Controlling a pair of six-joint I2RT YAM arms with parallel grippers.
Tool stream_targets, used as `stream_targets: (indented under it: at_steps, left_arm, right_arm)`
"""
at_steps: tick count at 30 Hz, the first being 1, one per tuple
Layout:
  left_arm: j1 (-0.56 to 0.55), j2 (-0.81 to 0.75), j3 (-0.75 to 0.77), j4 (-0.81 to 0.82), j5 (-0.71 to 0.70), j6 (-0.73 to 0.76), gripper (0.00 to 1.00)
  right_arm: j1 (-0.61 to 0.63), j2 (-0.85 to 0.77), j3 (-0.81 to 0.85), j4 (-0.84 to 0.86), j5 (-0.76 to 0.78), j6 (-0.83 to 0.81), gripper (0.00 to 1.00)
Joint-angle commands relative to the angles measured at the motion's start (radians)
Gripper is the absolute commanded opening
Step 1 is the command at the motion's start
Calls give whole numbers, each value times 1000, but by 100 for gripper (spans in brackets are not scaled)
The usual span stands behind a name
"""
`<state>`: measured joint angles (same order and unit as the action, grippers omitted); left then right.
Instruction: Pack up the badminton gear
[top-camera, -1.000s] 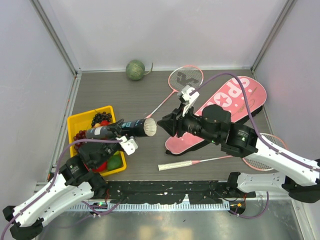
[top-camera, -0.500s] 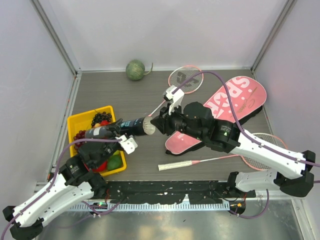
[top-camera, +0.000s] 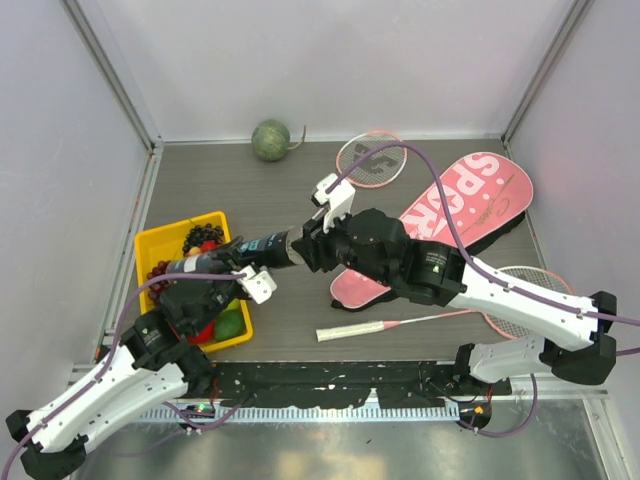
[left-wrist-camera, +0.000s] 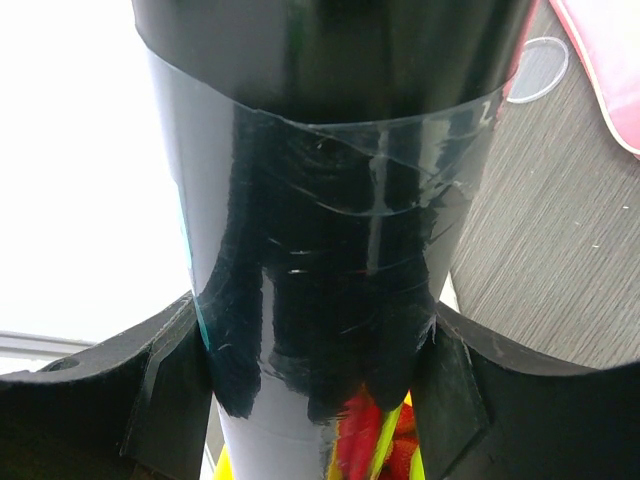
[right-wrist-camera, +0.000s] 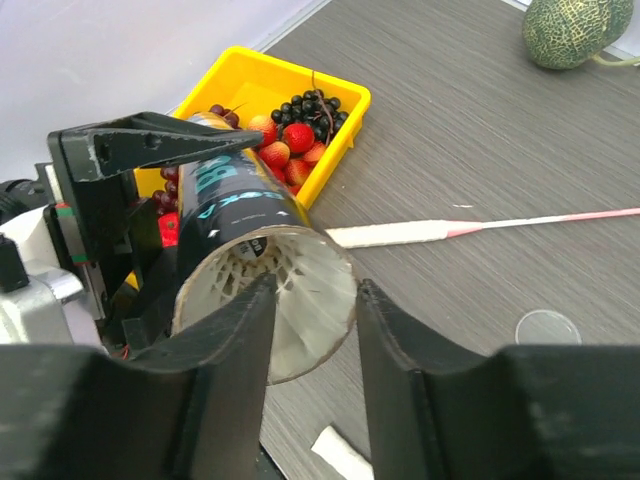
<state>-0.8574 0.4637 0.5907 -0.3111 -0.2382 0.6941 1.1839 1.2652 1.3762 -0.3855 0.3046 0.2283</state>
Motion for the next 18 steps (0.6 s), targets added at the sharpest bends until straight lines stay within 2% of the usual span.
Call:
stream_targets:
  at_steps: [1,8,13,18]
  left_arm:
    - [-11,1,49,86,54,-8,0]
    - [-11,-17,35,89,95,16,0]
    - [-11,-36,29,92,122,19,0]
    - [-11,-60,11,101,177,24,0]
  right_arm:
    - [19,-59,20,31,42,-15,45]
    - [13,-154,7,-13,13,-35,58]
    - [-7,-174,-5,-20,-34,-37,58]
    - [-58,-167,-34,2,-191,-37,55]
